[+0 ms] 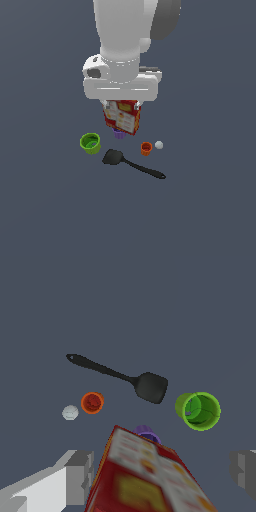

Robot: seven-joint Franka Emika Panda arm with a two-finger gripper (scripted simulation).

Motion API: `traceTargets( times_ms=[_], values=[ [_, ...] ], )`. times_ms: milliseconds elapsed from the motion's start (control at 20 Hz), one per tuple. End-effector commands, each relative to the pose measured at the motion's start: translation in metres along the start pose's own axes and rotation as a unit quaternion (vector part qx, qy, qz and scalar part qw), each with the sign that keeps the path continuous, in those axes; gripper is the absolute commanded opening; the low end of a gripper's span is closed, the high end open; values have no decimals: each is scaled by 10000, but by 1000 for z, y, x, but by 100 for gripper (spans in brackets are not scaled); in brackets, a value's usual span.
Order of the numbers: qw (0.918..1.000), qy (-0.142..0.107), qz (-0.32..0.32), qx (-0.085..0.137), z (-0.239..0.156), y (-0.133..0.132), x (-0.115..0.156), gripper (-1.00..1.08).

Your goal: Pick up a designated object from a clutter of objects.

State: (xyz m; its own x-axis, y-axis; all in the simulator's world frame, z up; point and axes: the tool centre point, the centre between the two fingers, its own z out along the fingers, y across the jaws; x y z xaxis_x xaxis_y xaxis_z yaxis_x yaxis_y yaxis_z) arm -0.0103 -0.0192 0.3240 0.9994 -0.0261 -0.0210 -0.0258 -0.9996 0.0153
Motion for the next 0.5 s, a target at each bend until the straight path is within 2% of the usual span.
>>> traceTargets(
  times_ms=[0,450],
  values=[
    [10000,0,0,0,0,0,0,100],
    [10000,3,-21,-36,-3,21,-2,100]
  ],
)
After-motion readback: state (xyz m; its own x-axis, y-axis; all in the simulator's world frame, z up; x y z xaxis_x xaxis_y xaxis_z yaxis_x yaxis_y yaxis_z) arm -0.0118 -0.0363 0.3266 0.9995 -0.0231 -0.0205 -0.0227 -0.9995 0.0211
